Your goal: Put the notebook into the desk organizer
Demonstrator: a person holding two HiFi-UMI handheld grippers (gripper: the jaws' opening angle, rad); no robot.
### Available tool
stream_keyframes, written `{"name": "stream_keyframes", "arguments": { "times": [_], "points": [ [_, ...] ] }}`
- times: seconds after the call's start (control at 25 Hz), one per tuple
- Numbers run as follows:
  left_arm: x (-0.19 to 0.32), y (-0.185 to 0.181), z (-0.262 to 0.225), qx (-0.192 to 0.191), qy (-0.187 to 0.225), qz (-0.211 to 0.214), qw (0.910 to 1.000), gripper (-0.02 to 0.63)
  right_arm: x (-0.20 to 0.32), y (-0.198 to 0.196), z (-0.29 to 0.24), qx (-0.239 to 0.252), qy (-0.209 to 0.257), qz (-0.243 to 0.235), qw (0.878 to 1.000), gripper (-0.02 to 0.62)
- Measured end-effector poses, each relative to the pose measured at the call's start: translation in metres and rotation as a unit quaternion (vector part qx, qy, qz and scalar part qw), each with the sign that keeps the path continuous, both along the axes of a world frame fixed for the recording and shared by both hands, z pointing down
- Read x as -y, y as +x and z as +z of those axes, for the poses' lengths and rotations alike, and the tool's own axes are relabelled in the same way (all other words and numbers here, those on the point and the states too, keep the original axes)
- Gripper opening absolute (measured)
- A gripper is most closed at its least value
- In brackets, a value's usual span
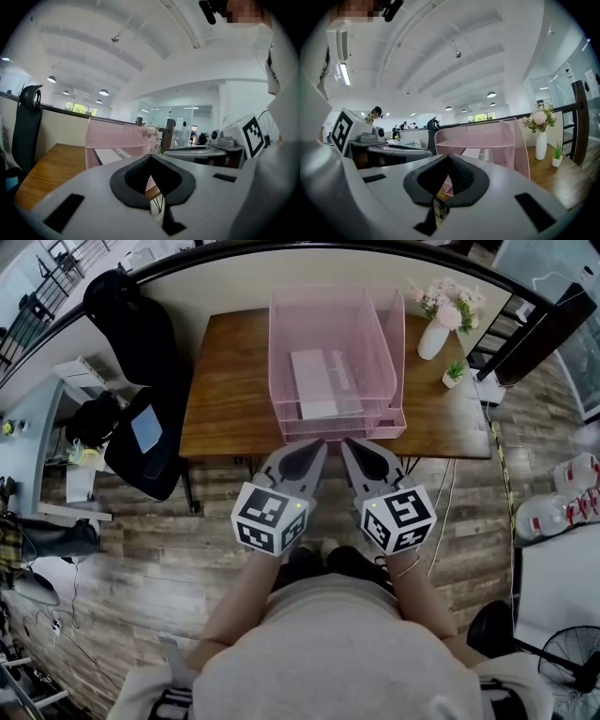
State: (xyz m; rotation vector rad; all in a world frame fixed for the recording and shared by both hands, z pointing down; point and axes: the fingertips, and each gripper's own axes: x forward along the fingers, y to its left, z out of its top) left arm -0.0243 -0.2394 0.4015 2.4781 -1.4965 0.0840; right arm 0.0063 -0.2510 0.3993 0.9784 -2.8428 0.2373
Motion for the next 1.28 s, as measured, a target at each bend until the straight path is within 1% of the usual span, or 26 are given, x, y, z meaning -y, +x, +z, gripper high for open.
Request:
{"name": "stream_keyframes", "arguments": {
  "times": [0.16, 0.4, 0.56, 0.68, 0.84, 1.08, 1.28],
  "points": [
    [-0.003, -0.002, 0.008, 0.02, -0.008, -0.008, 0.9997, 0.012, -0.008, -0.001, -0.001, -0.02, 0.013, -0.011, 1.0, 0.011],
    [-0.006, 0.0, 0.01, 0.01, -0.006, -0.017, 0.9998, 0.012, -0.012, -0.001, 0.009, -0.038, 0.005, -0.025, 0.999, 0.011],
    [-0.007, 0.004, 0.016, 0.004, -0.017, -0.007, 0.9998, 0.012, -0.012, 0.0, 0.013, -0.046, 0.001, -0.027, 0.999, 0.011],
    [-0.006, 0.004, 0.022, 0.009, -0.027, 0.002, 0.9996, 0.012, -0.013, -0.001, 0.017, -0.047, -0.006, -0.032, 0.998, 0.011],
    [-0.004, 0.002, 0.026, 0.021, -0.029, 0.002, 0.9993, 0.012, -0.015, -0.003, 0.021, -0.047, -0.007, -0.037, 0.998, 0.011],
    [-0.004, 0.005, 0.029, 0.034, -0.034, 0.004, 0.9988, 0.012, -0.012, 0.001, 0.024, -0.033, -0.018, -0.031, 0.999, 0.011],
    [-0.003, 0.008, 0.031, 0.036, -0.04, 0.008, 0.9985, 0.012, -0.01, 0.002, 0.025, -0.039, -0.015, -0.031, 0.999, 0.011]
  ]
}}
